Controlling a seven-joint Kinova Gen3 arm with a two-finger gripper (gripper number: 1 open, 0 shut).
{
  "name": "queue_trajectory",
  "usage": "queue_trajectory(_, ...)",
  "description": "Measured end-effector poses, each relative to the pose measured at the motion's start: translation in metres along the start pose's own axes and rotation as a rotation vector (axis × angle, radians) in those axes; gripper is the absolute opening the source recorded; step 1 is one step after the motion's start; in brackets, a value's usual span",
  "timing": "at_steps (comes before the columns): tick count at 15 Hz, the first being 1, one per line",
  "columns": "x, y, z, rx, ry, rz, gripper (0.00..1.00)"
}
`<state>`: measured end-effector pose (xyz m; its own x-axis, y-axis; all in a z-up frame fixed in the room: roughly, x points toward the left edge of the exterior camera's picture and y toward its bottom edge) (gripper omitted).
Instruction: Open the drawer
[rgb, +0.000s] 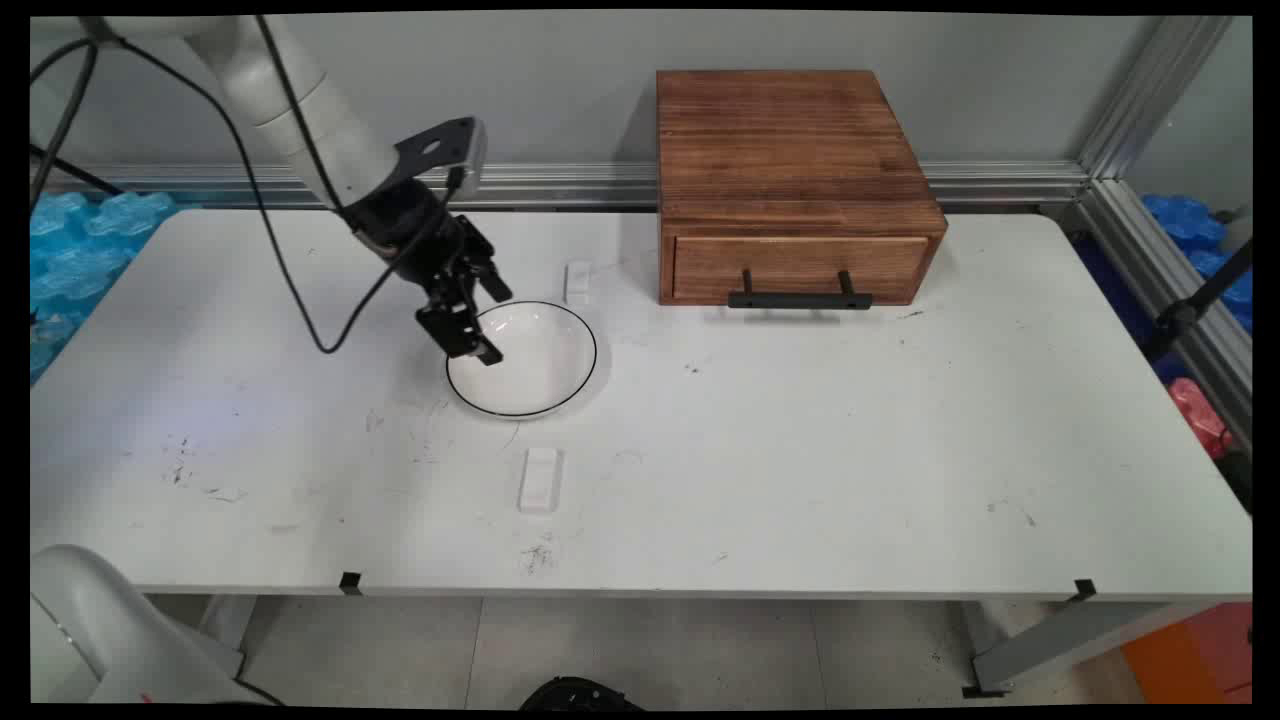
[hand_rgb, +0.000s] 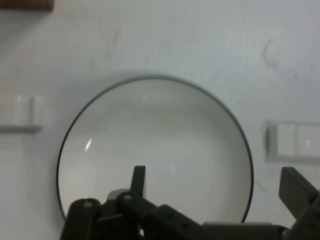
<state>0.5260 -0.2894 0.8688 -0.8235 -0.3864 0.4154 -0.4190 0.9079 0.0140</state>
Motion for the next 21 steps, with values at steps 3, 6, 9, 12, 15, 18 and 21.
queue_trajectory(3,0.028,0.009,0.002,0.005,0.004,0.019,1.0)
queue_trajectory(6,0.06,0.021,0.003,0.013,0.005,0.046,1.0)
queue_trajectory(9,0.091,0.031,0.005,0.02,0.017,0.072,1.0)
queue_trajectory(12,0.118,0.037,0.01,0.031,0.033,0.092,1.0)
queue_trajectory(15,0.148,0.041,0.017,0.049,0.054,0.105,1.0)
queue_trajectory(18,0.172,0.044,0.027,0.064,0.072,0.11,1.0)
queue_trajectory(21,0.196,0.045,0.041,0.085,0.09,0.115,1.0)
